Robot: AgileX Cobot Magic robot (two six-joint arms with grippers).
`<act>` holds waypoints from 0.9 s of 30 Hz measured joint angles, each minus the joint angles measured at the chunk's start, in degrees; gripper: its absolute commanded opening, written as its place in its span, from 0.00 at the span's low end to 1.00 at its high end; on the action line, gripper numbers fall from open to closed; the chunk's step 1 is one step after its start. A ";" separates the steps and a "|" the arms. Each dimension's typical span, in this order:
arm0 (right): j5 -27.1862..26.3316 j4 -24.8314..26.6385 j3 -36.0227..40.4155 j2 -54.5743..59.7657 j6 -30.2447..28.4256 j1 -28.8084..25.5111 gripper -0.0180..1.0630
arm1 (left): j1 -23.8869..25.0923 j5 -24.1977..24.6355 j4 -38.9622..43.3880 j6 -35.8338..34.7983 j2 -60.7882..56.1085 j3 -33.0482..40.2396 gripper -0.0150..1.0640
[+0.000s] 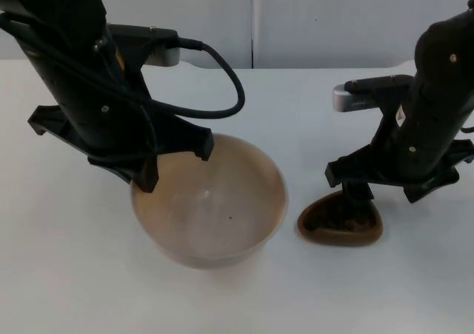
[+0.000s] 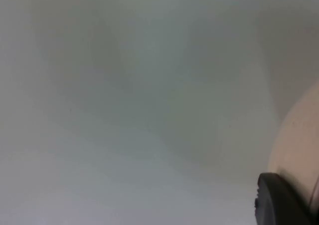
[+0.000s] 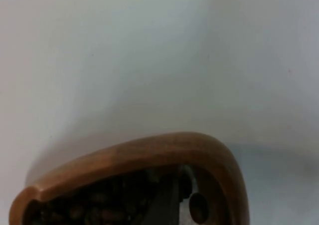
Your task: Pick up the bowl with the left hand and pour the coffee beans from the cup into the bowl with the right hand.
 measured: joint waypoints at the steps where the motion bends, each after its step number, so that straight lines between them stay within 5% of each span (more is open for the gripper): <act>1: 0.00 0.00 0.00 0.00 0.00 0.00 0.71 | 0.00 0.01 0.00 0.00 0.00 0.00 0.01; 27: 0.24 0.47 -0.10 1.88 0.00 0.00 0.60 | 0.00 0.01 0.00 0.00 0.00 0.00 0.01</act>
